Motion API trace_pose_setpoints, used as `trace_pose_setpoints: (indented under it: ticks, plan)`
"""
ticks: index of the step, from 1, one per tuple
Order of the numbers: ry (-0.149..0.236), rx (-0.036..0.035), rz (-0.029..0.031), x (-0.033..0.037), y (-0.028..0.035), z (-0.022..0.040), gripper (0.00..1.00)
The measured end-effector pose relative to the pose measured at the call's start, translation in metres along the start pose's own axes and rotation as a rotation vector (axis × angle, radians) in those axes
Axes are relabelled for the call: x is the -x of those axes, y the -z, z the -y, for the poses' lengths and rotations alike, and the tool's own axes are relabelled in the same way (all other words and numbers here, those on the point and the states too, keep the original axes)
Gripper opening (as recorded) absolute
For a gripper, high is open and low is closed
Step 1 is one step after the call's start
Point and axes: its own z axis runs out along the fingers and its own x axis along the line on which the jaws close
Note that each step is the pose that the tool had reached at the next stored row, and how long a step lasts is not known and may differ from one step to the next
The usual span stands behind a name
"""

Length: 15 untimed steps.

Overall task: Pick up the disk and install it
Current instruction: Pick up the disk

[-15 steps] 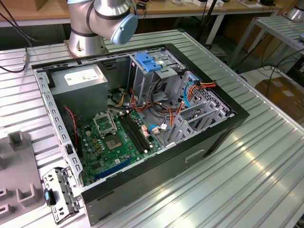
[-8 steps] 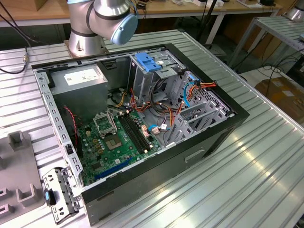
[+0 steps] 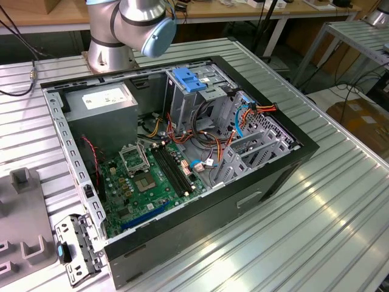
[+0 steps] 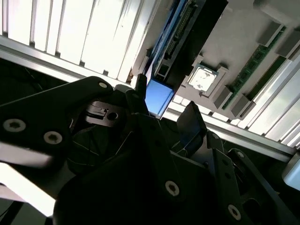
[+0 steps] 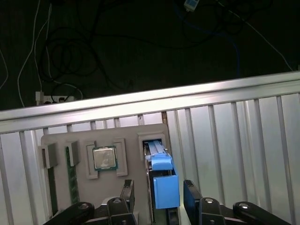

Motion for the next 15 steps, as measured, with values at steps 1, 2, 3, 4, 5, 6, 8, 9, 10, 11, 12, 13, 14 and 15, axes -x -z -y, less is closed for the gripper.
trace_pose_setpoints:
  ticks: [1,2,3,4,5,6,8,9,10,11,12,13,14,15]
  plan:
    - [0.0,0.0,0.0,0.0001,-0.0014,-0.0001,0.54]
    - [0.0,0.0,0.0,0.0003,-0.0036,-0.0001,0.54]
    - [0.0,0.0,0.0,0.0005,-0.005,-0.0002,0.54]
    - [0.0,0.0,0.0,0.0007,-0.0067,-0.0002,0.54]
    - [0.0,0.0001,-0.0001,0.001,-0.0078,-0.0004,0.54]
    - [0.0,0.0,0.0,0.0013,-0.0095,-0.0005,0.54]
    - [0.0,0.0,0.0,0.002,-0.0135,-0.001,0.54]
    - [0.0,0.0,0.0,0.0021,-0.0152,-0.0011,0.54]
    - [0.0,0.0,0.0002,0.0023,-0.0172,-0.0013,0.54]
    - [0.0,0.0,0.0004,0.0024,-0.0189,-0.0013,0.54]
    - [0.0,0.0001,0.0006,0.0026,-0.0207,-0.0014,0.54]
    - [0.0,0.0002,0.0014,0.0026,-0.0218,-0.0015,0.54]
    - [0.0,0.0004,0.0025,0.0027,-0.0232,-0.0017,0.54]
    - [0.0,0.0006,0.0035,0.0027,-0.0242,-0.002,0.54]
